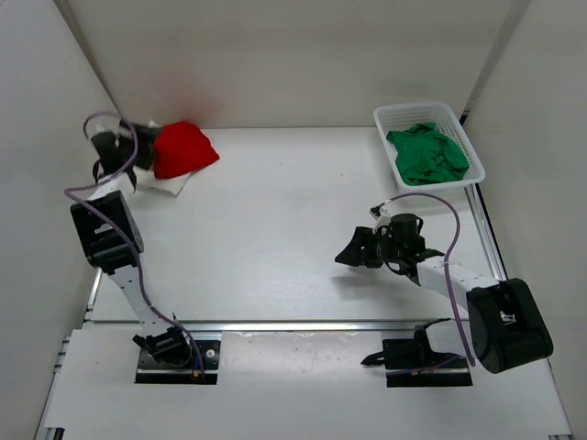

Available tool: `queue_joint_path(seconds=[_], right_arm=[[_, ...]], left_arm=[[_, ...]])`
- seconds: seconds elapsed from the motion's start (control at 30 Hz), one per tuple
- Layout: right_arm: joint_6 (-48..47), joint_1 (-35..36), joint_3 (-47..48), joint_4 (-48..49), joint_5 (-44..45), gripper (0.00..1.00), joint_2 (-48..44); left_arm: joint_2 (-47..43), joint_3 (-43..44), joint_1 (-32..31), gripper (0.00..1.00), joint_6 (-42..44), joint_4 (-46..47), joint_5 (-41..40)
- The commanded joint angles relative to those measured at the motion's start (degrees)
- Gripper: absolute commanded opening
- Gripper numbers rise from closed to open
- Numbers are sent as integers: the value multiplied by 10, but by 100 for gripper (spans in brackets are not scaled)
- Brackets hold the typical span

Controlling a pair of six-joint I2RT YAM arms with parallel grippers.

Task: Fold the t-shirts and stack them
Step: Put the neatly folded tshirt into the corner of the board with the left arm, then grab crumpled tshirt from bin with the right arm

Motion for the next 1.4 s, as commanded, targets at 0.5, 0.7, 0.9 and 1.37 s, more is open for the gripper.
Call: queue_joint_path(seconds=[0.5, 0.7, 0.9, 1.37], right_arm=[[6, 79, 30, -59, 141, 0, -21], [17, 95, 100, -99, 244, 1, -32], [-46, 88, 216, -146, 342, 0, -18], [-99, -231, 587, -212, 360, 12, 309]], left_arm=[[-210, -322, -52, 99, 31, 34, -49], [-265, -262, -279, 30, 188, -74, -119], [-332, -324, -451, 14, 222, -77, -183], [-371, -509, -654, 12, 240, 10, -117]])
